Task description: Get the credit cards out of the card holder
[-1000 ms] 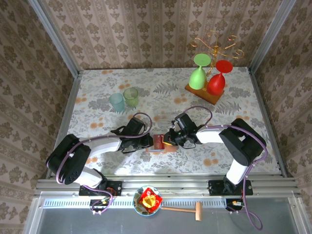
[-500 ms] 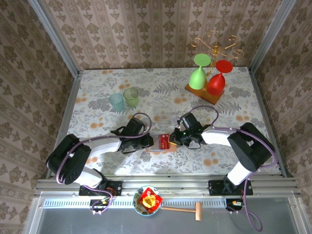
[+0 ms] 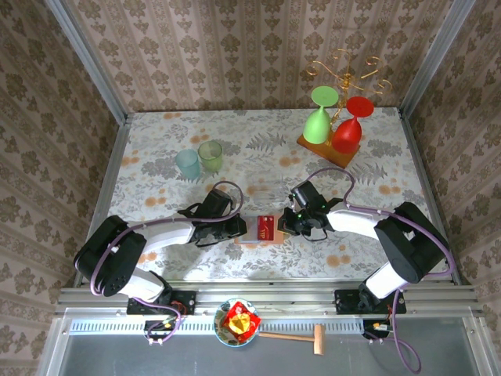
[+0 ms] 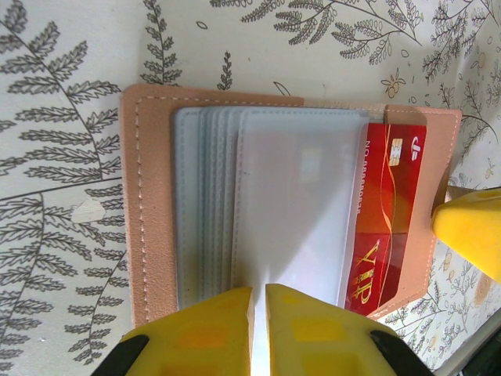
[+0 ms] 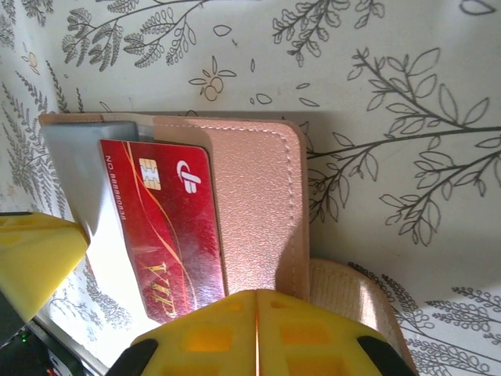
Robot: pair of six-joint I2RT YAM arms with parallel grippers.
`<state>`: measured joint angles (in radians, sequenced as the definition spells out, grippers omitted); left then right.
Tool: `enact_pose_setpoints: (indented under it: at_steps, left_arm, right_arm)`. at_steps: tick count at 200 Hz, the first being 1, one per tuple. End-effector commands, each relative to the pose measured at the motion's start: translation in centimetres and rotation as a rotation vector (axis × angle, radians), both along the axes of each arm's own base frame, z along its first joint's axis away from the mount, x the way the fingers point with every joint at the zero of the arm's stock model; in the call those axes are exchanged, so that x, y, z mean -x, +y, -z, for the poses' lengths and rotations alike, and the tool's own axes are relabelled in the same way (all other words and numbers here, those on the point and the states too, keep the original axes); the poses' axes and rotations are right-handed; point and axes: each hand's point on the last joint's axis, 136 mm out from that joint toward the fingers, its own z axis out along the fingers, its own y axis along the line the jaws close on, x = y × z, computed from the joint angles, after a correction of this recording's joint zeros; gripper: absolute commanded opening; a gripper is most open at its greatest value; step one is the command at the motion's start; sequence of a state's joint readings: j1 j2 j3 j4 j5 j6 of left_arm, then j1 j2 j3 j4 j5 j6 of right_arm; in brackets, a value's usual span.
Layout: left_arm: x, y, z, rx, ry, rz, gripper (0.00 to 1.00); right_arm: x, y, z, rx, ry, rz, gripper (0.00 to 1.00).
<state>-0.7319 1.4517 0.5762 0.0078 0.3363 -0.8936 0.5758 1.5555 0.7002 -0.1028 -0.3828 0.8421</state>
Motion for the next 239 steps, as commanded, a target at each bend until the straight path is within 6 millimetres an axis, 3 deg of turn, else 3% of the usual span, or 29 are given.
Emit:
enact_pose_setpoints:
  at_steps: [1,63,94,160,239]
  left_arm:
    - [0.6,0.4,0.4,-0.018,0.029,-0.007,0.13]
    - [-0.3,-1.8,-3.0,0.017,-0.019,0.052,0.18]
    - [-0.3,-3.4,-3.6,0.032,-0.015,0.099,0.16]
    - [-0.2,-5.3,-1.6,0.028,0.035,0.157,0.13]
    - [0.6,-4.1,0.9,-0.036,0.092,0.140,0.12]
  right_arm:
    - [-0.7,1.3,-1.0,-0.072,-0.003,-0.009,0.11]
    - [-0.8,2.1,-0.9,-0.110,0.022,-0.015,0.15]
    - [-0.7,2.1,-0.3,-0.101,0.034,-0.015,0.16]
    - [-0.6,2.0,0.0,-0.095,0.045,-0.011,0.18]
    - [-0.6,2.7,0.3,-0.138,0.062,-0.011,0.22]
